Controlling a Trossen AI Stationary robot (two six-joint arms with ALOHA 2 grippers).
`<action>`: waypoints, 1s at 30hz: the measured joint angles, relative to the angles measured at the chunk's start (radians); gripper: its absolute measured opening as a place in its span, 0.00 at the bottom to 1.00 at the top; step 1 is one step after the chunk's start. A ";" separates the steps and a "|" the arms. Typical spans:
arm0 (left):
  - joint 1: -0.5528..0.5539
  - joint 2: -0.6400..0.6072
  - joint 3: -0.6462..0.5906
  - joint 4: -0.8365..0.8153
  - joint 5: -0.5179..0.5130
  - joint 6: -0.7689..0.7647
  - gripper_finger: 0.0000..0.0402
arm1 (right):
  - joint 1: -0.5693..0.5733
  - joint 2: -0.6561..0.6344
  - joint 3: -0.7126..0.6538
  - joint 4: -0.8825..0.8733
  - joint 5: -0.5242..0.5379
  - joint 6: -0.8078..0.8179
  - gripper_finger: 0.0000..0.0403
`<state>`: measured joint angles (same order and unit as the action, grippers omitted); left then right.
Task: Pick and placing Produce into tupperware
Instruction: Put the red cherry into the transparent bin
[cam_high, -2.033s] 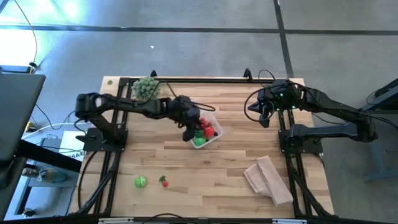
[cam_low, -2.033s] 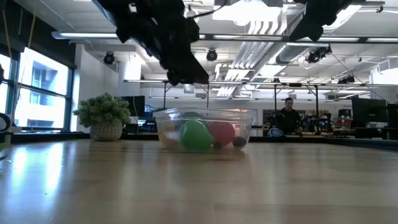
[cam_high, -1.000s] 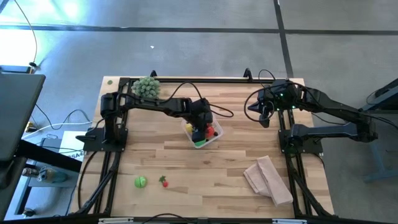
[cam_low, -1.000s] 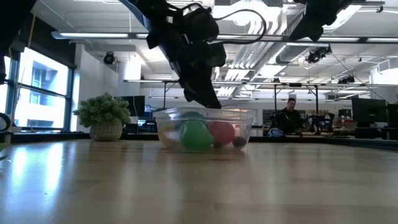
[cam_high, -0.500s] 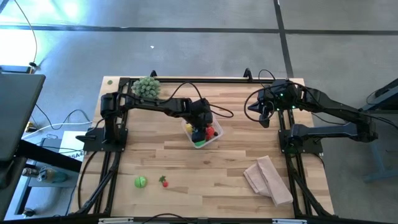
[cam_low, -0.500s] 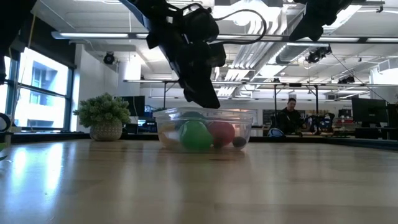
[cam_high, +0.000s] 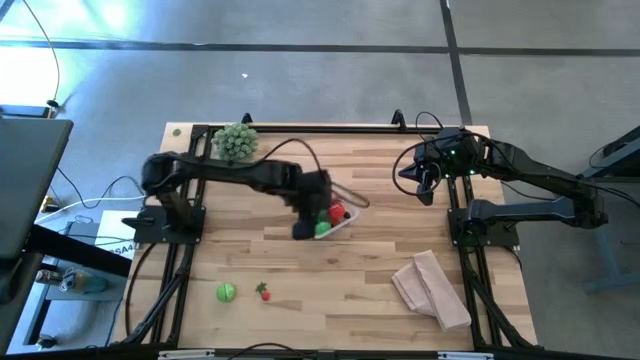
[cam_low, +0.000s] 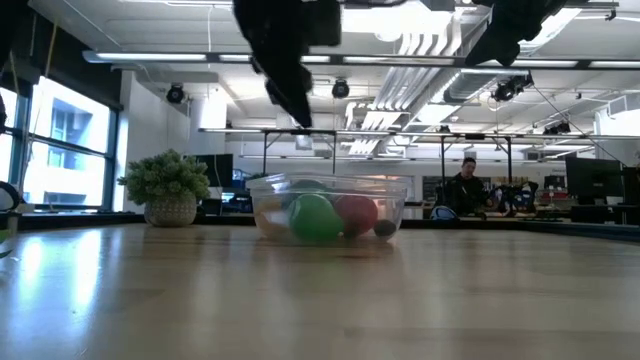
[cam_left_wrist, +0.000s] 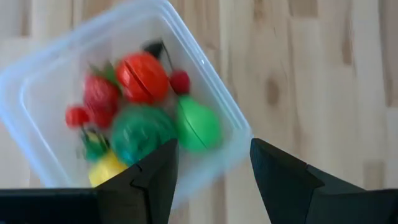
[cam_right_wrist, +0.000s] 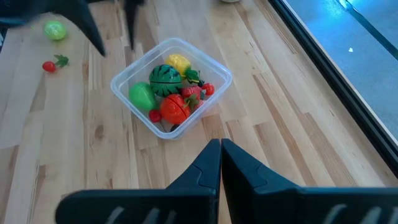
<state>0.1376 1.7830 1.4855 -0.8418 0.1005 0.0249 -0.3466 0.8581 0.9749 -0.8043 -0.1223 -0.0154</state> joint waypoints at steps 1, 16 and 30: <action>-0.021 -0.020 -0.004 -0.025 -0.020 -0.018 0.47 | 0.000 0.000 0.000 0.000 0.000 0.000 0.01; -0.475 -0.310 -0.326 -0.072 -0.334 -0.619 0.48 | 0.000 0.000 0.000 0.000 0.000 0.000 0.01; -0.757 -0.302 -0.484 0.133 -0.420 -0.536 0.48 | 0.000 0.000 0.000 0.000 0.000 0.000 0.01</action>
<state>-0.6194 1.4811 1.0012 -0.7091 -0.3196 -0.5112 -0.3466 0.8581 0.9749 -0.8043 -0.1223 -0.0154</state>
